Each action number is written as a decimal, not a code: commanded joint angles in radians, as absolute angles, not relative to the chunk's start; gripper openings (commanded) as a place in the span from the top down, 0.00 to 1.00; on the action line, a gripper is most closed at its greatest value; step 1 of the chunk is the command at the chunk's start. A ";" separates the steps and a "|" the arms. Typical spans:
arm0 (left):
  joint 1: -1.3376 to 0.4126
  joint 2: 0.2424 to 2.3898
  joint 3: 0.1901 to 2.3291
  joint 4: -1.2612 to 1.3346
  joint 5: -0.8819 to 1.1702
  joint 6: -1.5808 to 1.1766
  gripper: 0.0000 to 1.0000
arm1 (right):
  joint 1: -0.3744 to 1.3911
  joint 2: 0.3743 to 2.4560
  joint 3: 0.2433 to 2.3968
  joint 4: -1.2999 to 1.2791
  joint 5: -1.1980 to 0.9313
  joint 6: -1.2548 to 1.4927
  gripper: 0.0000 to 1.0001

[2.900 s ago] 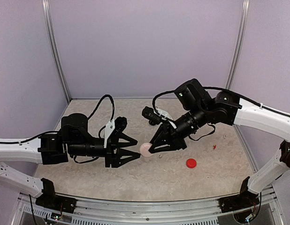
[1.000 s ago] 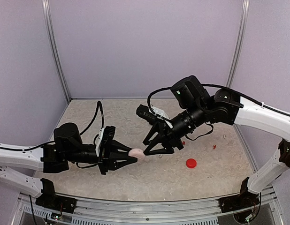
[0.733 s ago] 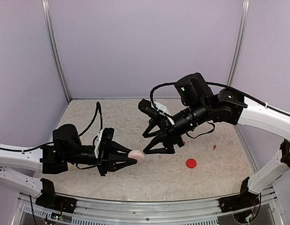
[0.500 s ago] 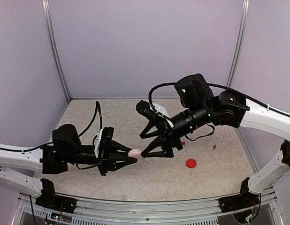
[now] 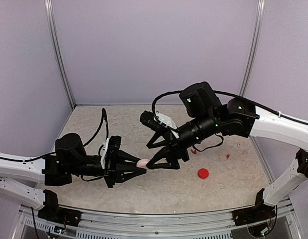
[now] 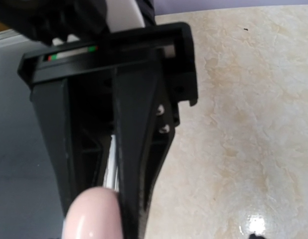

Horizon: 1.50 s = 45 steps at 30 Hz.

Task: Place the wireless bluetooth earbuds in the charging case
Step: Open the charging case, then pick up the right earbud from the center of the board.

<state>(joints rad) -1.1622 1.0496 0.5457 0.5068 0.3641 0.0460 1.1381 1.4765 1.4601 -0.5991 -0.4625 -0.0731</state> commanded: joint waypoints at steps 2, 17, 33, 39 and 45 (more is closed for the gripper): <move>-1.180 1.027 0.557 0.521 0.372 0.064 0.90 | 1.142 1.477 1.465 -0.610 -0.407 -0.074 0.20; -1.218 1.019 0.566 0.477 0.364 0.132 0.90 | 1.059 1.430 1.448 -0.623 -0.417 -0.075 0.20; -1.187 0.978 0.479 0.568 0.308 0.068 0.90 | 0.668 1.207 1.098 -0.449 -0.482 0.104 0.24; -1.162 0.967 0.449 0.604 0.312 0.055 0.90 | 0.343 1.203 0.958 -0.473 -0.400 0.143 0.30; -1.151 0.963 0.420 0.634 0.299 0.051 0.90 | 0.147 1.227 0.997 -0.504 -0.224 0.165 0.35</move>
<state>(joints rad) -1.1614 0.9779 0.4442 0.5728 0.3138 0.0631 0.2165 1.2270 0.9619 -0.4969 -0.3641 0.1352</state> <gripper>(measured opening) 0.222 0.658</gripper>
